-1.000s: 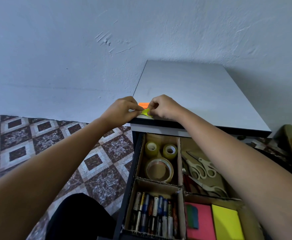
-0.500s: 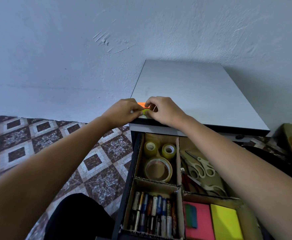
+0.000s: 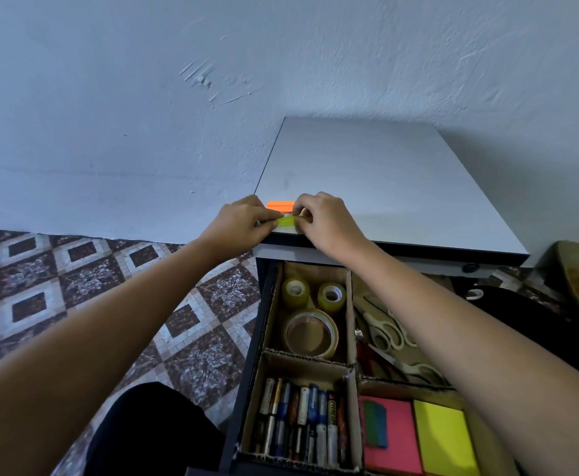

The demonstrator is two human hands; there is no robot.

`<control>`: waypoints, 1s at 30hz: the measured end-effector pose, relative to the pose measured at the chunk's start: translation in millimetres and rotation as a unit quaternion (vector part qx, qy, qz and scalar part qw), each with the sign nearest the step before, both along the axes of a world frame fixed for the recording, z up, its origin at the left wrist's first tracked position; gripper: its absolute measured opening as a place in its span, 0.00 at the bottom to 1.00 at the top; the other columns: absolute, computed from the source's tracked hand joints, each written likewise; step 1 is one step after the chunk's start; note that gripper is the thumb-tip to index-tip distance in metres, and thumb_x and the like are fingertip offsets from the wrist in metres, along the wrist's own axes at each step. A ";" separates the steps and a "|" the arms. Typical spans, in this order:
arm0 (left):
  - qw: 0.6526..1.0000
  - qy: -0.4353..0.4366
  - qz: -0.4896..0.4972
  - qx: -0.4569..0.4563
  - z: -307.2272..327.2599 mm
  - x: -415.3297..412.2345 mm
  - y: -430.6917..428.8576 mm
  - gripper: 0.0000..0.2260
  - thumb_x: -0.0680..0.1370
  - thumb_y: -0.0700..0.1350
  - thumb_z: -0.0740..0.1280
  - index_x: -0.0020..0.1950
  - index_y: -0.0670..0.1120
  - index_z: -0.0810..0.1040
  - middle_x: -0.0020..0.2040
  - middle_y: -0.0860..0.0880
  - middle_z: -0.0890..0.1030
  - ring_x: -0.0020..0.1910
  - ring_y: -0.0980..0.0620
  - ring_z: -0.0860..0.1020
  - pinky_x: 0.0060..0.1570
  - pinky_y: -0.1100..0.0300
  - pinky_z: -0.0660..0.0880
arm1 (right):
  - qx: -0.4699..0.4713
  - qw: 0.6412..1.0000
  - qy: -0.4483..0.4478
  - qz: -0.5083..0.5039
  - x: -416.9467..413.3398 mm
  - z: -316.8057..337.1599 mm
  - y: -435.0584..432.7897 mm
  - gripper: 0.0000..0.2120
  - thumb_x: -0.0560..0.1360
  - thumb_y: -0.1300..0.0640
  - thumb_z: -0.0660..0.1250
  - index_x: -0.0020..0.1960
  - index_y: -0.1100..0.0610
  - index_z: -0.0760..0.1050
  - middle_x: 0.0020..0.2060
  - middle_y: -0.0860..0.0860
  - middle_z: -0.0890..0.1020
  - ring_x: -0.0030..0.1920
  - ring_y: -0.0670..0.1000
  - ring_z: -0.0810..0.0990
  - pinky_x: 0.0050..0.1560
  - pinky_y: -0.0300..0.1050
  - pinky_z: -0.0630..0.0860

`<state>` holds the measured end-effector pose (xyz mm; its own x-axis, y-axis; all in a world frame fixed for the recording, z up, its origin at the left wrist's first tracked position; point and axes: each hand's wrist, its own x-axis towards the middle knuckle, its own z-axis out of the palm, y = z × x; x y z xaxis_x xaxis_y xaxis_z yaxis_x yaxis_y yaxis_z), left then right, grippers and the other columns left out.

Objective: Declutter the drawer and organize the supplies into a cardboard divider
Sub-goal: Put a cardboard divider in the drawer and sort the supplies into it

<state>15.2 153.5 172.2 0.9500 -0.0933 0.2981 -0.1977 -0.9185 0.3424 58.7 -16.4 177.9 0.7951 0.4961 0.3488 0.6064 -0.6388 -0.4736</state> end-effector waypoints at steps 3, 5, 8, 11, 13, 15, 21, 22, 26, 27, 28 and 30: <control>1.000 0.009 -0.002 -0.003 0.1 -0.6 -6.0 0.13 0.79 0.43 0.63 0.63 0.46 0.78 0.53 0.44 0.77 0.51 0.47 0.76 0.47 0.61 0.66 | 0.007 1.000 0.017 -0.012 0.1 1.0 2.8 0.09 0.76 0.63 0.64 0.55 0.60 0.77 0.50 0.57 0.76 0.49 0.55 0.76 0.48 0.43 0.71; 1.000 0.008 -0.001 -0.014 0.5 -1.3 -8.0 0.13 0.79 0.42 0.63 0.63 0.45 0.78 0.53 0.43 0.77 0.50 0.47 0.76 0.46 0.63 0.64 | 0.007 1.000 0.027 -0.012 0.9 2.5 4.3 0.11 0.75 0.63 0.64 0.57 0.60 0.77 0.52 0.58 0.75 0.51 0.55 0.76 0.48 0.41 0.70; 0.999 0.018 0.001 -0.030 3.1 -0.8 -7.2 0.13 0.78 0.42 0.64 0.61 0.44 0.79 0.53 0.43 0.78 0.49 0.49 0.76 0.44 0.67 0.63 | 0.002 0.999 0.035 -0.010 2.7 4.2 3.6 0.13 0.75 0.62 0.65 0.60 0.59 0.76 0.55 0.57 0.74 0.53 0.55 0.76 0.48 0.38 0.67; 0.999 0.034 -0.006 -0.034 8.9 0.4 -6.0 0.12 0.78 0.42 0.64 0.60 0.44 0.79 0.54 0.44 0.79 0.50 0.52 0.74 0.45 0.69 0.62 | -0.025 0.999 0.039 -0.006 4.2 5.9 1.5 0.12 0.76 0.61 0.65 0.59 0.59 0.77 0.55 0.58 0.74 0.53 0.55 0.75 0.48 0.38 0.67; 0.998 0.043 -0.006 -0.038 11.6 1.1 -5.6 0.12 0.78 0.42 0.65 0.60 0.45 0.80 0.53 0.44 0.79 0.50 0.52 0.74 0.45 0.69 0.62 | -0.039 0.999 0.035 -0.004 4.6 7.7 1.5 0.11 0.76 0.61 0.65 0.56 0.59 0.79 0.53 0.58 0.76 0.53 0.55 0.75 0.47 0.38 0.67; 0.998 0.044 0.002 -0.045 12.7 1.3 -5.8 0.12 0.77 0.43 0.65 0.60 0.46 0.80 0.51 0.46 0.78 0.48 0.52 0.74 0.45 0.68 0.62 | -0.043 0.998 0.035 -0.002 4.7 9.8 1.9 0.10 0.75 0.62 0.64 0.55 0.60 0.80 0.51 0.58 0.78 0.52 0.54 0.76 0.45 0.38 0.67; 0.998 0.042 0.029 -0.043 11.0 -2.4 -8.8 0.13 0.78 0.43 0.63 0.62 0.44 0.78 0.52 0.44 0.79 0.48 0.51 0.74 0.45 0.64 0.65 | -0.063 0.996 0.059 0.004 7.0 18.4 2.2 0.10 0.75 0.64 0.64 0.53 0.61 0.80 0.52 0.57 0.80 0.52 0.54 0.77 0.46 0.39 0.70; 0.998 0.043 0.031 -0.044 11.0 -2.3 -9.7 0.13 0.78 0.43 0.62 0.62 0.44 0.78 0.54 0.43 0.80 0.50 0.49 0.75 0.46 0.63 0.67 | -0.070 0.996 0.061 0.006 7.8 19.5 2.8 0.10 0.75 0.64 0.63 0.53 0.61 0.80 0.52 0.57 0.80 0.51 0.54 0.77 0.47 0.40 0.71; 0.997 0.043 0.041 -0.056 12.0 0.6 -12.1 0.13 0.78 0.41 0.62 0.61 0.43 0.79 0.55 0.42 0.79 0.53 0.47 0.76 0.46 0.62 0.66 | -0.112 0.991 0.070 0.022 11.2 23.4 6.3 0.12 0.74 0.62 0.63 0.55 0.60 0.79 0.51 0.58 0.80 0.50 0.55 0.78 0.44 0.41 0.71; 0.997 0.044 0.040 -0.059 11.9 1.6 -12.4 0.13 0.77 0.40 0.62 0.60 0.43 0.79 0.54 0.42 0.79 0.51 0.48 0.75 0.44 0.62 0.65 | -0.123 0.989 0.073 0.026 11.9 24.3 7.3 0.12 0.74 0.62 0.63 0.55 0.60 0.79 0.51 0.58 0.80 0.49 0.55 0.78 0.44 0.42 0.72; 0.996 0.045 0.039 -0.059 11.8 2.8 -12.8 0.12 0.77 0.40 0.63 0.59 0.43 0.80 0.52 0.43 0.79 0.49 0.49 0.75 0.43 0.62 0.64 | -0.136 0.988 0.072 0.029 12.6 25.5 8.0 0.12 0.74 0.61 0.64 0.55 0.61 0.79 0.51 0.58 0.80 0.49 0.55 0.78 0.44 0.44 0.73; 0.997 0.046 0.041 -0.055 11.6 4.9 -12.6 0.12 0.77 0.41 0.63 0.58 0.43 0.80 0.50 0.43 0.79 0.46 0.50 0.74 0.42 0.62 0.64 | -0.156 0.985 0.065 0.034 13.4 27.1 9.2 0.12 0.74 0.60 0.65 0.56 0.62 0.79 0.52 0.58 0.79 0.50 0.55 0.77 0.46 0.44 0.72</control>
